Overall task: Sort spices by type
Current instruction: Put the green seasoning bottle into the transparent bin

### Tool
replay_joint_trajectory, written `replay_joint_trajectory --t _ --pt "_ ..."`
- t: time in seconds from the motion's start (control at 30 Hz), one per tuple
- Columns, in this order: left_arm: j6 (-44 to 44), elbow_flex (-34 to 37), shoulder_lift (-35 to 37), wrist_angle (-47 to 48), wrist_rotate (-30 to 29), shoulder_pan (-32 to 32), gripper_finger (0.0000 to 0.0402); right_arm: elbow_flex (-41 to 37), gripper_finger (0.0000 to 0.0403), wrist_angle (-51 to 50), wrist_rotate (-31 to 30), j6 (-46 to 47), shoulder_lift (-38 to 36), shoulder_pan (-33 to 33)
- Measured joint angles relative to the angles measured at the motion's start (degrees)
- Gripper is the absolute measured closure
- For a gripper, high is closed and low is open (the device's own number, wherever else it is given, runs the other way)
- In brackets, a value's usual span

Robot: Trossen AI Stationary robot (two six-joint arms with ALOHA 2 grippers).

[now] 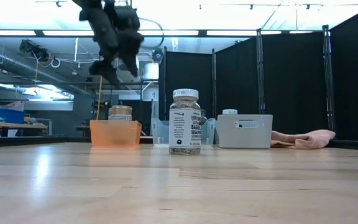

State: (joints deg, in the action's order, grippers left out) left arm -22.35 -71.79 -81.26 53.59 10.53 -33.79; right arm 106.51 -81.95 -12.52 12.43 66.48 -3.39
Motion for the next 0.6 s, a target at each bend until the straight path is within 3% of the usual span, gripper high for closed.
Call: replay_joint_trajectory --t 0.4,0.6 --pt "4.60 -0.02 3.76 -6.45 4.31 16.90 0.0046 -0.09 0.0155 -1.03 1.42 4.08 2.03 0.62" --pt "5.29 -0.02 3.75 -10.53 4.41 22.24 0.0046 -6.09 0.0155 0.52 4.46 3.65 5.20 4.85"
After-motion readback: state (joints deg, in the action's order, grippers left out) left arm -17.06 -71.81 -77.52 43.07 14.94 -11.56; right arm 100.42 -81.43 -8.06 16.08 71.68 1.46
